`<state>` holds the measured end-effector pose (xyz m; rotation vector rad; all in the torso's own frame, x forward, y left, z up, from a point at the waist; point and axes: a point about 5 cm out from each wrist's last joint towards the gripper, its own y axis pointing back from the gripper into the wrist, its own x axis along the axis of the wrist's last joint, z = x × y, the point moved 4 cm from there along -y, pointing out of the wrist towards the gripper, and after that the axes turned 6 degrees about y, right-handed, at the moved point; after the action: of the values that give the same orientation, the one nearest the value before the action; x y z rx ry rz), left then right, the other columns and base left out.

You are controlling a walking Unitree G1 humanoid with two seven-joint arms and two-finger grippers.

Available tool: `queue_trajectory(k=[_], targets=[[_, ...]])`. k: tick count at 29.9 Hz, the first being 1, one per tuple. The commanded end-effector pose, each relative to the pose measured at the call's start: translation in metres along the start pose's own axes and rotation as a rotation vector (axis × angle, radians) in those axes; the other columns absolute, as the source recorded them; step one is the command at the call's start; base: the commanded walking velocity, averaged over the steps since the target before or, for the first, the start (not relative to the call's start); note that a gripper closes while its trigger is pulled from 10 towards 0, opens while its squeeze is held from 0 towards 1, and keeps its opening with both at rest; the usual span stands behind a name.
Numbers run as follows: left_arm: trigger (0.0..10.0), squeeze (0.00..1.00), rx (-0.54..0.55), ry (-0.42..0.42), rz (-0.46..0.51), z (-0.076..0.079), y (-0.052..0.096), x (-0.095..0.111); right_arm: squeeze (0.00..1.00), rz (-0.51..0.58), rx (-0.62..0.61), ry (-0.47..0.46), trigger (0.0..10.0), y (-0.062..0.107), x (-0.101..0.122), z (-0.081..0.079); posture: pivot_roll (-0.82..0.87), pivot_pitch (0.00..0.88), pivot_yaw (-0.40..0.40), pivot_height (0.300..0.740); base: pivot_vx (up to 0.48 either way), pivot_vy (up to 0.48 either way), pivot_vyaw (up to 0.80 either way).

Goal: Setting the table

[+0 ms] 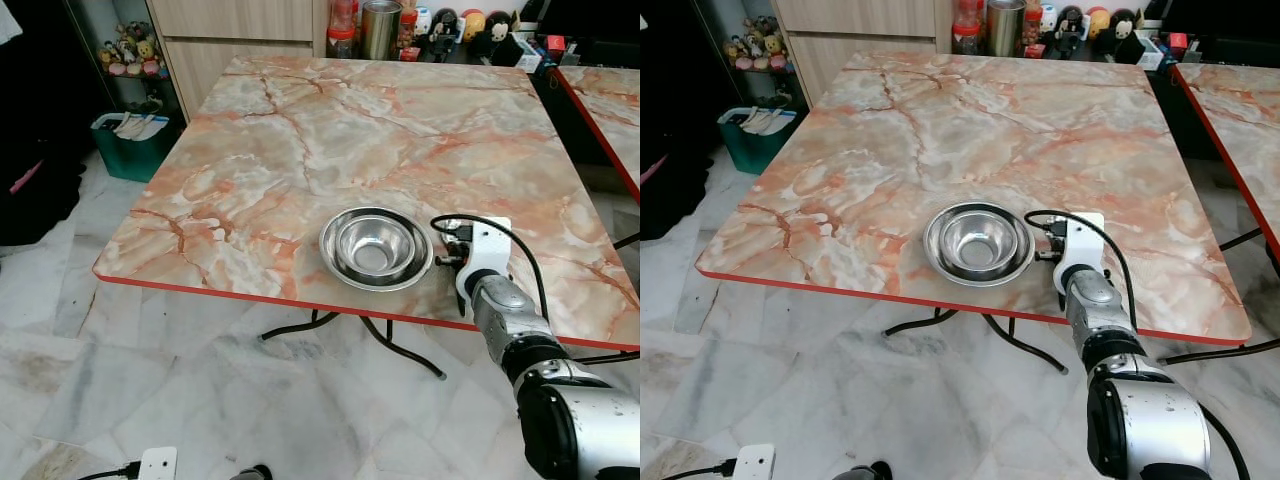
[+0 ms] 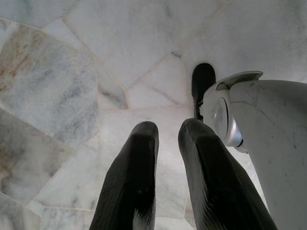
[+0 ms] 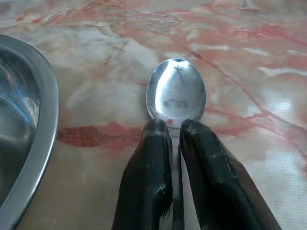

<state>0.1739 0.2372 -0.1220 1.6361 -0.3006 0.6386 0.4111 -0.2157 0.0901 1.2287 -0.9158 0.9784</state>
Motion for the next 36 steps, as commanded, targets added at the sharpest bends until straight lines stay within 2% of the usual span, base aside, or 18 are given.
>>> queue_trajectory(k=[1, 8, 10, 12, 13, 15, 16, 18, 25, 29, 36], targets=[[10.0, 0.0, 0.014, -0.024, -0.023, -0.005, 0.001, -0.005, 0.0, -0.016, 0.001, 0.003, 10.0, 0.0, -0.005, -0.001, 0.04, 0.139, 0.0, 0.736, 0.0, 0.0, 0.0], [10.0, 0.0, 0.014, -0.022, -0.023, -0.005, 0.001, -0.005, 0.0, -0.002, 0.008, -0.001, 10.0, 0.0, -0.003, -0.003, 0.04, 0.14, 0.0, 0.736, 0.0, 0.0, 0.0], [10.0, 0.0, 0.015, -0.02, -0.022, -0.005, 0.001, -0.005, 0.0, 0.088, -0.004, -0.012, 10.0, 0.0, 0.016, 0.001, 0.04, 0.14, -0.001, 0.736, 0.0, 0.0, 0.0], [10.0, 0.0, 0.015, -0.019, -0.022, -0.005, 0.001, -0.005, 0.0, 0.13, -0.015, -0.011, 10.0, 0.0, 0.025, 0.004, 0.04, 0.14, -0.001, 0.736, 0.0, 0.0, 0.0], [10.0, 0.0, 0.014, -0.019, -0.022, -0.005, 0.001, -0.005, 0.0, 0.185, -0.029, -0.014, 10.0, 0.001, 0.036, 0.008, 0.04, 0.139, 0.0, 0.736, 0.0, 0.0, 0.0], [10.0, 0.0, 0.013, -0.019, -0.022, -0.005, 0.001, -0.005, 0.0, 0.213, -0.038, -0.013, 10.0, 0.002, 0.042, 0.01, 0.04, 0.139, 0.0, 0.736, 0.0, 0.0, 0.0], [10.0, 0.0, 0.01, -0.018, -0.022, -0.004, 0.001, -0.005, 0.0, 0.274, -0.053, 0.008, 10.0, 0.004, 0.051, 0.014, 0.04, 0.138, 0.0, 0.736, 0.0, 0.0, 0.0], [10.0, 0.0, 0.007, -0.017, -0.021, -0.004, 0.001, -0.005, 0.0, 0.305, -0.06, 0.03, 10.0, 0.006, 0.055, 0.015, 0.04, 0.138, 0.0, 0.736, 0.0, 0.0, 0.0], [10.0, 0.0, 0.0, -0.025, -0.018, -0.003, 0.001, -0.004, 0.0, 0.402, -0.051, 0.021, 10.0, 0.013, 0.064, 0.015, 0.03, 0.138, 0.0, 0.736, 0.0, 0.0, 0.0], [10.0, 0.0, -0.005, -0.037, -0.016, -0.003, 0.001, -0.004, 0.0, 0.479, -0.057, 0.031, 10.0, 0.021, 0.069, 0.01, 0.02, 0.131, -0.003, 0.736, 0.0, -0.469, 0.0], [10.0, 0.0, -0.009, -0.035, -0.016, -0.001, 0.001, -0.004, 0.0, 0.519, -0.051, 0.042, 10.0, 0.025, 0.075, 0.006, 0.01, 0.12, -0.013, 0.736, 0.0, -0.467, 0.0]])
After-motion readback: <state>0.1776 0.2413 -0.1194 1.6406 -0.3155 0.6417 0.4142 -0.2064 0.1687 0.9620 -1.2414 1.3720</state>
